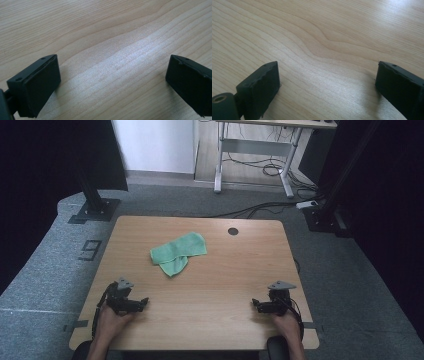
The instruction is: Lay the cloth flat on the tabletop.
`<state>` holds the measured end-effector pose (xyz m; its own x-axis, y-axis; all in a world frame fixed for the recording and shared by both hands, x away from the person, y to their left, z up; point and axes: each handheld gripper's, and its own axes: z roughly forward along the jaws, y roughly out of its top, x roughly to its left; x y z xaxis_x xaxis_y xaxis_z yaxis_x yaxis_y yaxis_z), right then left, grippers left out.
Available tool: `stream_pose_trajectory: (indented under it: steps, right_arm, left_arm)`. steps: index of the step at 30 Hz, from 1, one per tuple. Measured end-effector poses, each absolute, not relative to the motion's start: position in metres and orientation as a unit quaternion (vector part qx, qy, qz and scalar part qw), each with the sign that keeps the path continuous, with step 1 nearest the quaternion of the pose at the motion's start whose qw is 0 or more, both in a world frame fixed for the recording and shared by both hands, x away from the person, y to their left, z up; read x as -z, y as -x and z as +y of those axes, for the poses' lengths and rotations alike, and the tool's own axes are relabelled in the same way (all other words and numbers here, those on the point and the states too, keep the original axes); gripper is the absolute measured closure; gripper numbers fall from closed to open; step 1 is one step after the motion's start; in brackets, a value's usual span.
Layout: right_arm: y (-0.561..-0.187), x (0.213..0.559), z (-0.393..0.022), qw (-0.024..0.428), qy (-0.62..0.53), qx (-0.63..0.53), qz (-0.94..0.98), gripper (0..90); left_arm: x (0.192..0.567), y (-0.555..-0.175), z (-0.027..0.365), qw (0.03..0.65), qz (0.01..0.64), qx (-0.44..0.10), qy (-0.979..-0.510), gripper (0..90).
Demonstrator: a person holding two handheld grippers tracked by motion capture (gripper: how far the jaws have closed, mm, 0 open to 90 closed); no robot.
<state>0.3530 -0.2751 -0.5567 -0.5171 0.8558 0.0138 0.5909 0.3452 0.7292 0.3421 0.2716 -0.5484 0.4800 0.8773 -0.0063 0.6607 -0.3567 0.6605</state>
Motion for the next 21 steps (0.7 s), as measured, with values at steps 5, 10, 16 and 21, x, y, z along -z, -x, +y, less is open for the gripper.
stream_pose_trajectory:
  steps: [5,10,16,21]
  right_arm:
    - [-0.3536,0.5568,-0.276,0.19,-0.456,-0.349,0.796,4.5]
    - [-0.3549,0.5572,-0.2757,0.191,-0.462,-0.343,0.795,1.2]
    - [-0.355,0.5573,-0.2747,0.19,-0.463,-0.34,0.796,0.1]
    - [-0.3552,0.5574,-0.274,0.19,-0.463,-0.339,0.796,0.0]
  left_arm:
    - [0.5484,-0.3423,0.2716,0.305,0.478,-0.177,-0.804,0.0]
    - [0.5483,-0.3427,0.2708,0.305,0.476,-0.177,-0.806,0.0]
    - [0.5484,-0.3421,0.2679,0.306,0.48,-0.179,-0.803,0.0]
    - [0.5481,-0.3416,0.2669,0.309,0.474,-0.178,-0.805,1.5]
